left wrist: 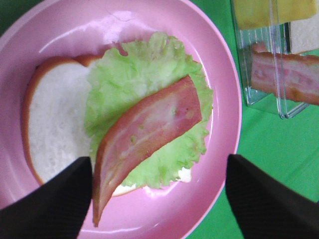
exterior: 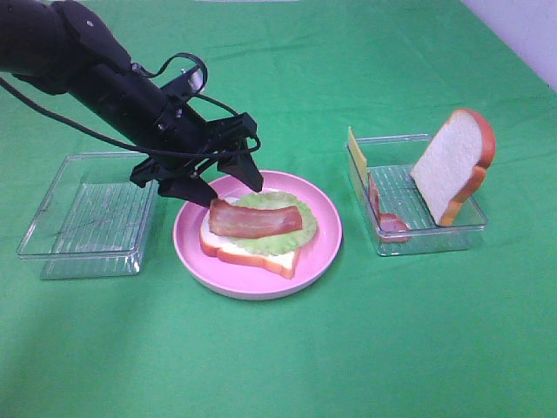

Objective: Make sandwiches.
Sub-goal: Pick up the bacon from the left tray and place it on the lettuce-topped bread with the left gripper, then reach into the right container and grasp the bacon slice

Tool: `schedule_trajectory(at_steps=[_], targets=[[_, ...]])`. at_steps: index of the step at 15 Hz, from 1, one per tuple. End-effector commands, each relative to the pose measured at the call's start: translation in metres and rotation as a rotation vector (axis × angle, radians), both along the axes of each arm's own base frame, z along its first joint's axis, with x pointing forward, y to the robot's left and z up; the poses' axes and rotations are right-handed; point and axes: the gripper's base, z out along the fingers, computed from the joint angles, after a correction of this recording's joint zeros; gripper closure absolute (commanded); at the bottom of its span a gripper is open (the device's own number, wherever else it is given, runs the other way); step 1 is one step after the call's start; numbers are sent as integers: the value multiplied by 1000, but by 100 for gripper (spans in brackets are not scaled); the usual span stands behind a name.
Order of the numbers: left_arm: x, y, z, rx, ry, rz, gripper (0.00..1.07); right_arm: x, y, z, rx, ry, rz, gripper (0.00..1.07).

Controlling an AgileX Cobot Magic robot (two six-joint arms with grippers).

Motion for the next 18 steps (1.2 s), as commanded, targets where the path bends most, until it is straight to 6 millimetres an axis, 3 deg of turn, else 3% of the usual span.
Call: schedule_trajectory(at_steps=[1,2,3,6,7,11,12,18], targets=[[-4,6,37,23,-101,-34,25,-2,0,-1,-11,-10,4,28],[-15,16,73,46,-152,-51,25,-2,0,-1,-11,-10,4,28],[-20,18,83,57,-164,-54,25,-2,0,-1,-11,-10,4,28],[-52,38,140,130,-215,-51,25,-2,0,-1,-11,-10,4,28],[-57,41,146,144,-217,-46,25,-2,0,-1,-11,-10,4,28],[-112,73,199,264,-234,-33,25,-2,0,-1,-11,-10,4,28],[-140,90,209,316,-279,-16,25,-2,0,-1,-11,-10,4,28],[-224,126,196,343,-316,-17,25,-2,0,-1,-11,-10,4,28]])
